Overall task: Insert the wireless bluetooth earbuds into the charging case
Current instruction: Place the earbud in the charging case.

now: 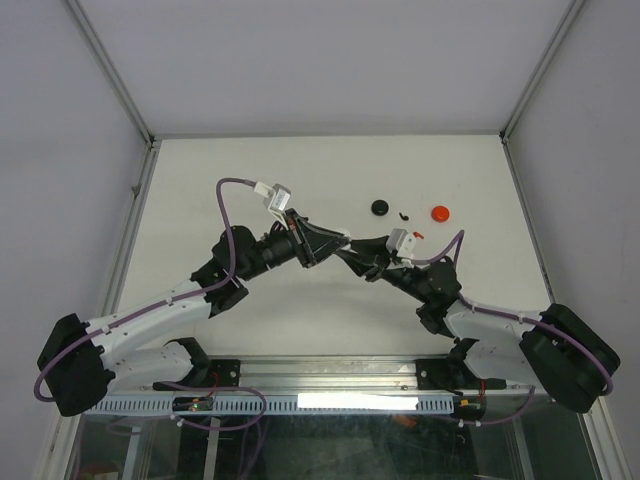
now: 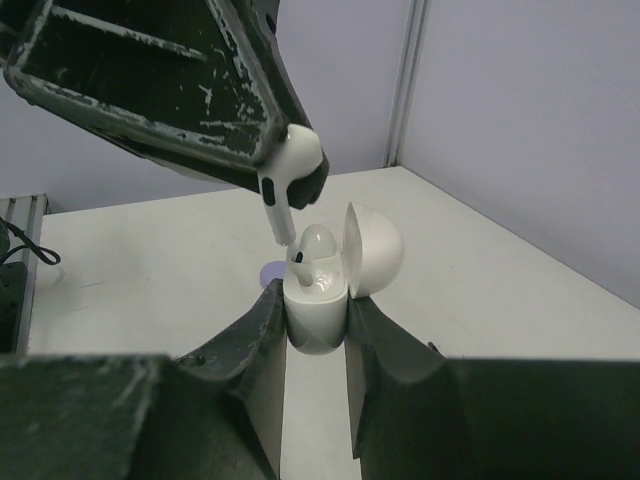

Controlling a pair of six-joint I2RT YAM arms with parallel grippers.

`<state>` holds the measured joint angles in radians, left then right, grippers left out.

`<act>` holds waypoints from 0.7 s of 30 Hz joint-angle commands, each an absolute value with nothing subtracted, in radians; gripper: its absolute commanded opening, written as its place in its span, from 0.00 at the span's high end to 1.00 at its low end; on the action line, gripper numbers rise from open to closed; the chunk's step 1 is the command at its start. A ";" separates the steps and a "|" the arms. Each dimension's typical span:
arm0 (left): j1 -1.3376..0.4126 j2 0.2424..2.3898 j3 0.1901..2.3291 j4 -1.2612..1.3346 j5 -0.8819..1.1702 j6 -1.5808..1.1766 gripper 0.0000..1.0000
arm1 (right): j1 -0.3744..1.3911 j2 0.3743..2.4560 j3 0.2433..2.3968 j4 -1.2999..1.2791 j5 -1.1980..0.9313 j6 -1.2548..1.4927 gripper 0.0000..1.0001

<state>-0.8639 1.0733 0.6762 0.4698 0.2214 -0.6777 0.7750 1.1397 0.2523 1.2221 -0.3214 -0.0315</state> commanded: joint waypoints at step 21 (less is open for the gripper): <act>-0.882 1.073 0.631 0.509 0.078 -0.757 0.92 | 0.781 1.087 0.280 1.281 -0.297 -0.041 1.00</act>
